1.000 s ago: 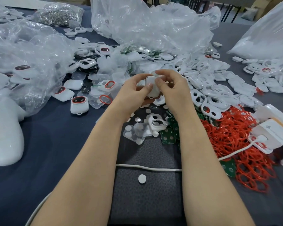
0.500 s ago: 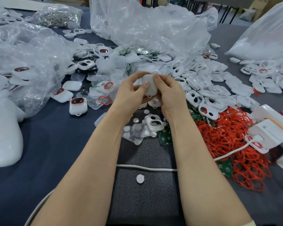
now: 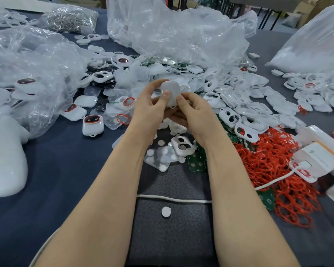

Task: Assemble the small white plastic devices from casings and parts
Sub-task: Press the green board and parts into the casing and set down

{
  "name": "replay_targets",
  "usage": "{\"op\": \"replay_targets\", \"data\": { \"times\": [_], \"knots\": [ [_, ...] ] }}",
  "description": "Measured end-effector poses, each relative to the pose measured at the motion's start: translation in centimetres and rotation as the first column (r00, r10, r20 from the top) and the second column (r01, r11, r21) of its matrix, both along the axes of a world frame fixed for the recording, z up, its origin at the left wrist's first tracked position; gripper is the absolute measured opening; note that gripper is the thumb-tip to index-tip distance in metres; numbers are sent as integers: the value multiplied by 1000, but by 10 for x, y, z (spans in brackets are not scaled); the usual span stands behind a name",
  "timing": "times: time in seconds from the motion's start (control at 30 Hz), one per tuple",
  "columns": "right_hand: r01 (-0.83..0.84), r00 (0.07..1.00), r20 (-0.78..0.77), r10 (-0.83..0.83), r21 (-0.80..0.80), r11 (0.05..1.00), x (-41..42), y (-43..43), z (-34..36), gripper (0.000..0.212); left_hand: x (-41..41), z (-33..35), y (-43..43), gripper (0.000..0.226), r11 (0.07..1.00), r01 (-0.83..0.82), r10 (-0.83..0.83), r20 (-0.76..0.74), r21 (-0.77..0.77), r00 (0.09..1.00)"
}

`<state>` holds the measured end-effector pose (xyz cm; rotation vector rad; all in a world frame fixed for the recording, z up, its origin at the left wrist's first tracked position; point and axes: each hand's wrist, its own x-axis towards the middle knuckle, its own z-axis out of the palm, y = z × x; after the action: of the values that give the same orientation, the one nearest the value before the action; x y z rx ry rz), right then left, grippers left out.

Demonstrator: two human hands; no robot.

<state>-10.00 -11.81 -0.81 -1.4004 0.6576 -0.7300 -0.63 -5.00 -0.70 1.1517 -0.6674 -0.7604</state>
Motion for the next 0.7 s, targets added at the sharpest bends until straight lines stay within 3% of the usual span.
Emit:
{"op": "replay_targets", "data": {
  "times": [0.27,0.53,0.7],
  "knots": [
    [36,995,84,-49,153,988,-1,0,1,11,-1,0,3,38,996,90,-90,26,-7,996],
    [94,991,85,-101,84,992,0,-1,4,16,-7,-4,2,38,992,122,-126,165,29,978],
    [165,972,147,-182,116,979,5,1,3,16,-8,-3,-1,39,992,129,-129,113,9,985]
  ]
}}
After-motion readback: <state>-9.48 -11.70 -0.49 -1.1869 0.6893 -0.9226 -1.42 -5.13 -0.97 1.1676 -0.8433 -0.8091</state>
